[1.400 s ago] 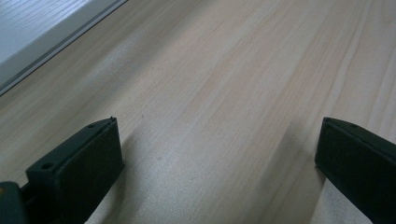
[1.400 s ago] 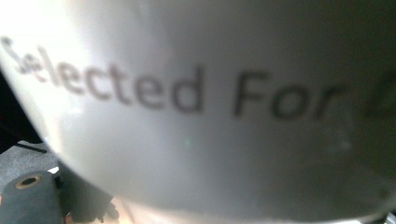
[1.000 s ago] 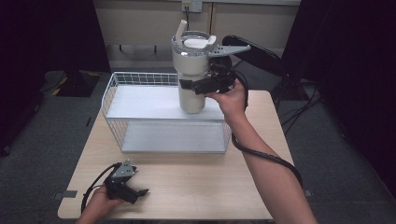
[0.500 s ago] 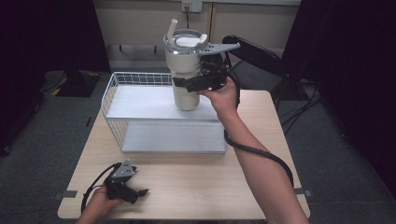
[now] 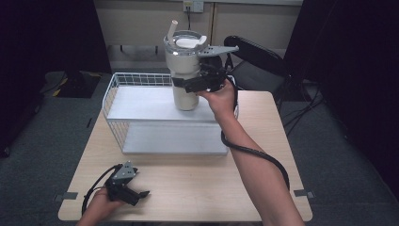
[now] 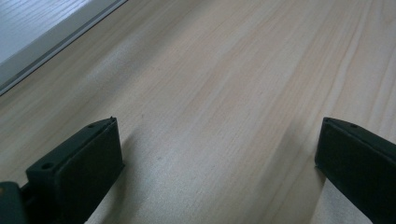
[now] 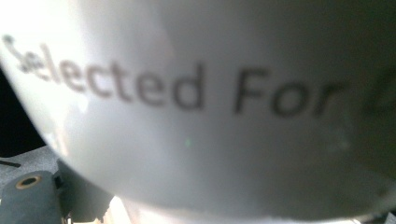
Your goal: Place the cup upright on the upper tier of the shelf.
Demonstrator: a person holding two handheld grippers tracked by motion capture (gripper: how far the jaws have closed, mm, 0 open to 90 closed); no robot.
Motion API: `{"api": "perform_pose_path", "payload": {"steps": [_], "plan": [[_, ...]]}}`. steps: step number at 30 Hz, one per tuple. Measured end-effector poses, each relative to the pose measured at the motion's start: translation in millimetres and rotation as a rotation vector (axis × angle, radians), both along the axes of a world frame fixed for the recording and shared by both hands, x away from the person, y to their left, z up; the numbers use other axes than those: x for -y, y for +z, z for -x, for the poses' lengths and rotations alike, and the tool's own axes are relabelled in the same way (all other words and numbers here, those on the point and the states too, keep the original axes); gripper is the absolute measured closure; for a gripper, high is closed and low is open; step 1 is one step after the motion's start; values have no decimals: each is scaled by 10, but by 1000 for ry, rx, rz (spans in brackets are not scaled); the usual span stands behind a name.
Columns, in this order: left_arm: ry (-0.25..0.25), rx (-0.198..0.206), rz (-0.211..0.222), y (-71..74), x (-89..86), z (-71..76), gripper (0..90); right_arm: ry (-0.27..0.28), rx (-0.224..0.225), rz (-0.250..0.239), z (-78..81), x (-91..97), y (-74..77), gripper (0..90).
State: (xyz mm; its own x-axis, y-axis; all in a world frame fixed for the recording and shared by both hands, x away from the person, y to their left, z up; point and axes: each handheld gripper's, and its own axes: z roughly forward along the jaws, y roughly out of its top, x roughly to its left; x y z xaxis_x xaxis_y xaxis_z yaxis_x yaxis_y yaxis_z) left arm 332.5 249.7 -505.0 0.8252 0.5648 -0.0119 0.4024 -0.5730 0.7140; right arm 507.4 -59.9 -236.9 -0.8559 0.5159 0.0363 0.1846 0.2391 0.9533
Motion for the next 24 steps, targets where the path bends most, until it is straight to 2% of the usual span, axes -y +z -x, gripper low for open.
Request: {"api": "perform_pose_path", "payload": {"steps": [4,17,24], "plan": [[0,0,0,0,0,0,0,-3,0,-16,-10,-13,-18,94],[0,0,0,0,0,0,0,-5,3,-15,-75,-79,-59,94],[0,0,0,0,0,0,0,-5,8,5,-114,-119,-108,93]]}}
